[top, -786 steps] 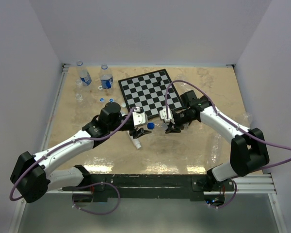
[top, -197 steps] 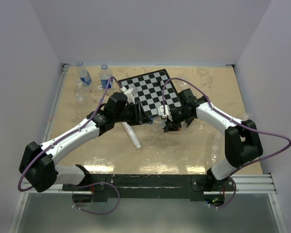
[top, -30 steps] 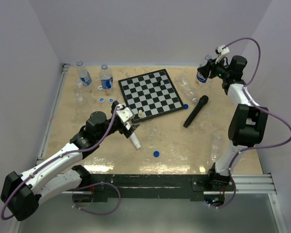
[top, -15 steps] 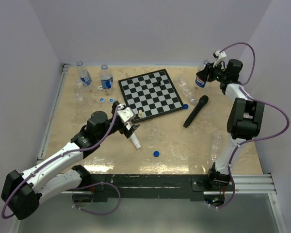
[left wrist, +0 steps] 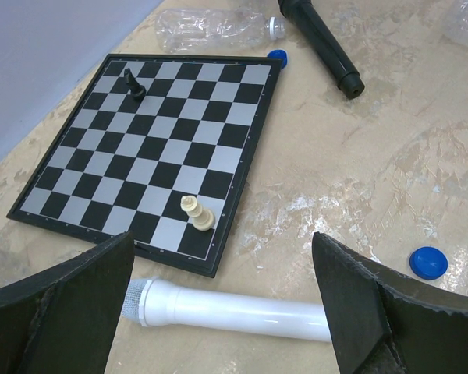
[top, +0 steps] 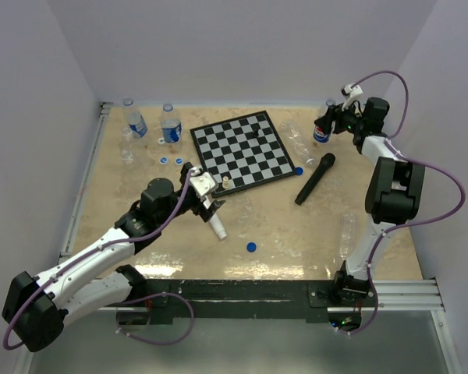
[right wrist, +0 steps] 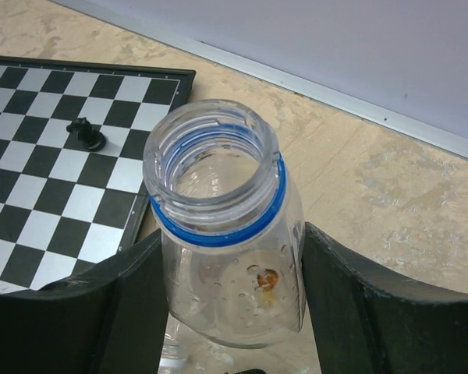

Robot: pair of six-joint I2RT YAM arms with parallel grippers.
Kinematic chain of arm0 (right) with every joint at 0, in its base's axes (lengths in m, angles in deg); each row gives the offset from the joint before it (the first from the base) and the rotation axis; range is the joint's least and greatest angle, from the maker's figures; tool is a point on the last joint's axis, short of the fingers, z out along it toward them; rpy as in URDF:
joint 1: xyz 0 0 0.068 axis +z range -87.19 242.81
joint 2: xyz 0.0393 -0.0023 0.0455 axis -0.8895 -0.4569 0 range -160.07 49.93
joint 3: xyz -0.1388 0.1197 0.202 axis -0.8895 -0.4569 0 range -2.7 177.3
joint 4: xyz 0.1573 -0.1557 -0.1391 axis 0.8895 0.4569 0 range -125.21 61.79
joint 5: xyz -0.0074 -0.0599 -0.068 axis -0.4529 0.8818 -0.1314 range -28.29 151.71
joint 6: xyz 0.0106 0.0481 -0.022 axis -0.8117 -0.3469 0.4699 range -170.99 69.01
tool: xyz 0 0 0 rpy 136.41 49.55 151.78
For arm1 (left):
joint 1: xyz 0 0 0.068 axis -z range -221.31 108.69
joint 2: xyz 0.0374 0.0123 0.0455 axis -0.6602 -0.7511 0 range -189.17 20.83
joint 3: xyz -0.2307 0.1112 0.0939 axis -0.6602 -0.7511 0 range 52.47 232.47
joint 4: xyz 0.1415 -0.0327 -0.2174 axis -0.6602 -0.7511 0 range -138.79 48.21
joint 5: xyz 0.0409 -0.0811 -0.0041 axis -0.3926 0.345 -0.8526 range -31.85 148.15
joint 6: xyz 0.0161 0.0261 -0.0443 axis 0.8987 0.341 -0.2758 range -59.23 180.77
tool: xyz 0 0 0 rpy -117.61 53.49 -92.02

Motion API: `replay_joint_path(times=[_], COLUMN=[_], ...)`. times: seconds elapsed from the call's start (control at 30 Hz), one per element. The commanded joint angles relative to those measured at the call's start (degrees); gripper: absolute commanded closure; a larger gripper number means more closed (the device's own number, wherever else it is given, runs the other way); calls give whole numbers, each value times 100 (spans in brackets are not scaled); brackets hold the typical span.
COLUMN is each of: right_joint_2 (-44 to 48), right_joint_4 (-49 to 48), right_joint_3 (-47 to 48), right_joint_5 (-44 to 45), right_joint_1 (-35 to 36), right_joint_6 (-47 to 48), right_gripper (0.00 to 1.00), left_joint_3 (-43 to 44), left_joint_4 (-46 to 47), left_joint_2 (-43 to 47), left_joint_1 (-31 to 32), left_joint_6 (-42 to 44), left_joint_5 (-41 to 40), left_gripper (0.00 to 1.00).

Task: Unscrew the bottle caps
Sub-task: Place the plastic bottle at the center of the board.

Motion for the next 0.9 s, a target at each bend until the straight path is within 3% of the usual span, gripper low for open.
replay_joint_path(times=[0.0,0.37,0.87], right_joint_2=[211,483,878], right_joint_4=[-150,-168,-194], right_joint_3=[-91,-276,-434], right_joint_5=[-52,-52,-25], right_joint_1=[-16,-33,-68], right_joint_6=[149,299,352], right_gripper=[33,18,14], left_joint_3=[116,116,142], left_joint_4=[248,222,204], left_joint_2=[4,4,83], left_joint_1=[-22,-22,-22], left_joint_6=[111,103,85], left_joint_5=[39,57,136], left_gripper=[0,0,0])
